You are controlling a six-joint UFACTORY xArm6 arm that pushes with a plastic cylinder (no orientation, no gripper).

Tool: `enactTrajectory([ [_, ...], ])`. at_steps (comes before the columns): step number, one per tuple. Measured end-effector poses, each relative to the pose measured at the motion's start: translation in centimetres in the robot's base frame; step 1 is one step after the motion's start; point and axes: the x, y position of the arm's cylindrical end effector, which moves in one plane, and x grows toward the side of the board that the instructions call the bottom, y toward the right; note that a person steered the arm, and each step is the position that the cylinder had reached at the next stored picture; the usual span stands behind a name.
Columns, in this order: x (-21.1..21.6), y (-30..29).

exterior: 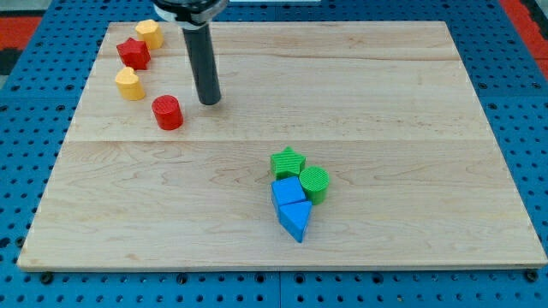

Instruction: Move the red circle below the yellow heart

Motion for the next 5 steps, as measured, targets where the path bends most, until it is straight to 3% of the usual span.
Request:
enactTrajectory([
  [3, 2.2, -6.6],
  [4, 3.3, -4.5],
  [5, 3.3, -8.9],
])
